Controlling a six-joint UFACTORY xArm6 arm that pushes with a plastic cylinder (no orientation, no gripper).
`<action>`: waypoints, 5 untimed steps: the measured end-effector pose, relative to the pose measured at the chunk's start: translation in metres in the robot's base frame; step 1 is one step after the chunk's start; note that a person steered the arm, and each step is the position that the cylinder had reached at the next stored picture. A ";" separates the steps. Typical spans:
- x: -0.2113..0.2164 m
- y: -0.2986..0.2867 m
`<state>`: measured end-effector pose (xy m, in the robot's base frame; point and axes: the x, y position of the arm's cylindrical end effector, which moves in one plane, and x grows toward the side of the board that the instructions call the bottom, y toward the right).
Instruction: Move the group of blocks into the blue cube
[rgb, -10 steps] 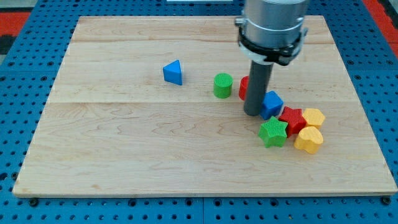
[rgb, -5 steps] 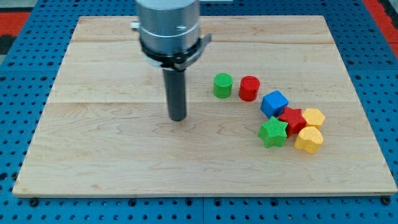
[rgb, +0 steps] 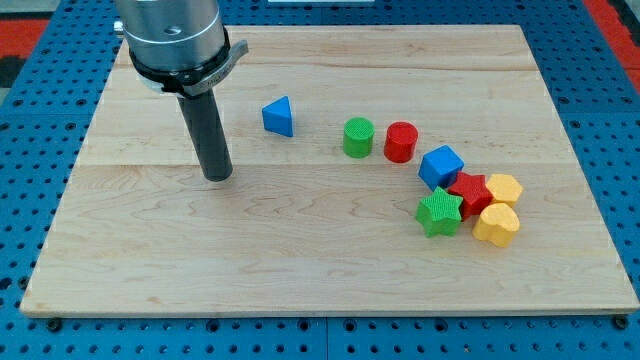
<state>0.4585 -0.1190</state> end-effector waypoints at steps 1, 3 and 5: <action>-0.034 0.006; -0.102 0.036; -0.107 0.065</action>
